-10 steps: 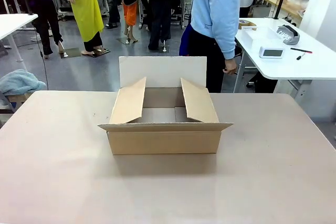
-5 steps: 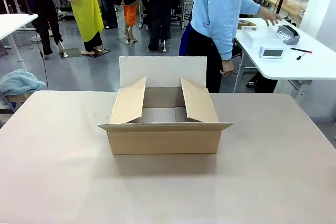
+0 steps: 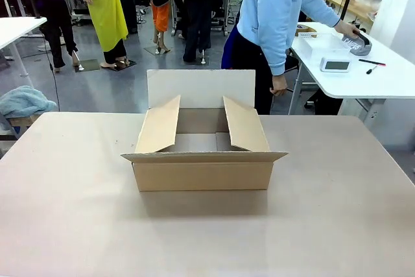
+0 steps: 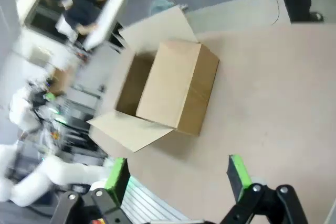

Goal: Pack the gift set into the box.
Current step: Place both hands on the side flaps of the Package Box and spread them outward.

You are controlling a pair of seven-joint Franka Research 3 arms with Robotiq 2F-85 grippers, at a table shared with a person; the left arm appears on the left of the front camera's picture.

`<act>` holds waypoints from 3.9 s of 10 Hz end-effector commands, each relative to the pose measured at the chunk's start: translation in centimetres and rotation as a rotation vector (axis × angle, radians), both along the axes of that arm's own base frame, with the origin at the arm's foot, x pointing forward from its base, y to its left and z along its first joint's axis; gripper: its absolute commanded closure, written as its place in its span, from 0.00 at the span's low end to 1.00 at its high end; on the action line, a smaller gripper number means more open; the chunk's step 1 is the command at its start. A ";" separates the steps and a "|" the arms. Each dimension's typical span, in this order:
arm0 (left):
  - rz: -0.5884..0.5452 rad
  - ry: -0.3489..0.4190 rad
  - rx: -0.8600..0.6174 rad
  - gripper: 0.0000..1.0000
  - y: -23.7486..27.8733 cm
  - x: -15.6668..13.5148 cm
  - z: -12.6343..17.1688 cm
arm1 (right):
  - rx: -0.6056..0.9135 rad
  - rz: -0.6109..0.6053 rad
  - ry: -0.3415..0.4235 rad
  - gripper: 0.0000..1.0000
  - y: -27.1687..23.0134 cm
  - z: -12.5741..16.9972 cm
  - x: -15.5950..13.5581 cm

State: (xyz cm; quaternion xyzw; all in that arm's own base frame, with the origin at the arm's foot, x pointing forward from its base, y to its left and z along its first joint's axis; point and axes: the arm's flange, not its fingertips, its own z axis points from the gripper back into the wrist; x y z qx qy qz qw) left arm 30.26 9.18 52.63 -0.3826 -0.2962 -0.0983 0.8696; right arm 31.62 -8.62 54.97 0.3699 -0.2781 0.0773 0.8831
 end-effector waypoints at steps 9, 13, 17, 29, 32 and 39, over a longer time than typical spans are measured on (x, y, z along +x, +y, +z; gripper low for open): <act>-0.347 0.073 0.425 0.00 -28.0 6.5 5.8 | -0.299 0.724 -0.352 0.00 26.0 2.1 4.5; -0.093 0.304 0.571 0.00 -33.2 13.3 2.8 | -0.107 0.950 -0.684 0.00 22.7 -5.0 10.8; -0.093 0.504 0.740 0.00 -39.6 16.3 -0.1 | -0.097 0.786 -0.641 0.00 23.9 -10.9 15.1; 0.283 0.446 0.959 0.00 -42.5 22.2 -8.8 | -0.079 0.889 -0.699 0.00 23.0 -9.5 12.7; 0.322 0.405 0.964 0.00 -41.4 21.6 -7.6 | -0.079 0.889 -0.699 0.00 23.0 -9.5 12.7; 0.472 0.372 0.874 0.00 -32.5 20.3 -3.4 | -0.079 0.889 -0.699 0.00 23.0 -9.5 12.7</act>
